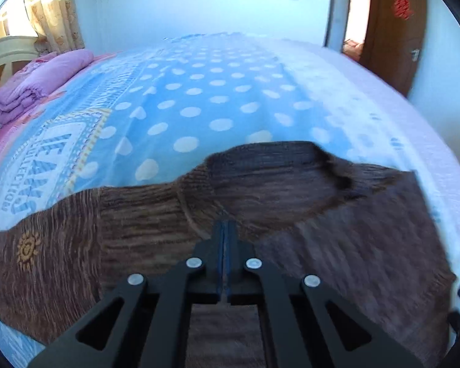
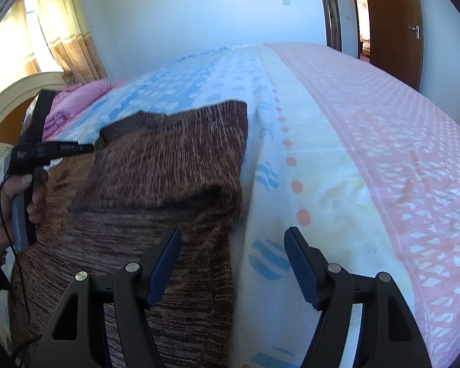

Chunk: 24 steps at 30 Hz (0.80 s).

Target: Fold small clothes

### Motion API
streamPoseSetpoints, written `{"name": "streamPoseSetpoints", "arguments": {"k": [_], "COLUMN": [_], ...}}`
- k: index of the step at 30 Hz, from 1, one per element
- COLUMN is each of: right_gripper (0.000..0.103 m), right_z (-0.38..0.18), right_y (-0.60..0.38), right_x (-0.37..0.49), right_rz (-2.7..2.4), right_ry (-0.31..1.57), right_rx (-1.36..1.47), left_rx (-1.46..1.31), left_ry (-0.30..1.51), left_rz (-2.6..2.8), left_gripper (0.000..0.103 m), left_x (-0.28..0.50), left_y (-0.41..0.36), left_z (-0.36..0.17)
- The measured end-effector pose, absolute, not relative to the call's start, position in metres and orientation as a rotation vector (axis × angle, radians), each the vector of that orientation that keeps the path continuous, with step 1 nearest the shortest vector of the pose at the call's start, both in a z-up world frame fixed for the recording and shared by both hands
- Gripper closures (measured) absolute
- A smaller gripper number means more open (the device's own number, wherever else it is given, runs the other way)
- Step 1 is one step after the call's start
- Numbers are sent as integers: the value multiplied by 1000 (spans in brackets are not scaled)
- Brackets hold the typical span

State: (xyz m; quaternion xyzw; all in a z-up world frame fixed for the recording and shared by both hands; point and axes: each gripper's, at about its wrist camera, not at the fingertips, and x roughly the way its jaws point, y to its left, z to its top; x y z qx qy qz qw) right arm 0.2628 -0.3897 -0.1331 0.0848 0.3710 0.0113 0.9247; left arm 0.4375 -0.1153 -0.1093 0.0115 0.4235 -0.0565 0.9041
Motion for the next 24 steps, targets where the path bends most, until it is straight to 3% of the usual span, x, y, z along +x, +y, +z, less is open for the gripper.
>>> {"name": "streamPoseSetpoints", "arguments": {"k": [2, 3, 4, 6, 14, 24], "right_gripper": [33, 33, 33, 33, 31, 31], "right_z": [-121, -112, -106, -99, -142, -113], "right_y": [-390, -388, -385, -374, -336, -283], "right_x": [262, 263, 266, 281, 342, 349], "right_rz": [21, 27, 36, 78, 240, 165], "right_ry": [721, 696, 680, 691, 917, 847], "right_rx": [175, 178, 176, 153, 256, 50], "left_rx": [65, 87, 122, 178, 354, 131], "left_ry": [840, 825, 815, 807, 825, 876], "left_rz": [-121, -136, -148, -122, 19, 22], "left_gripper": [96, 86, 65, 36, 34, 35], "left_x": [422, 414, 403, 393, 394, 382], "left_y": [-123, -129, -137, -148, -142, -79], "left_z": [-103, -100, -99, -102, -137, -124]}}
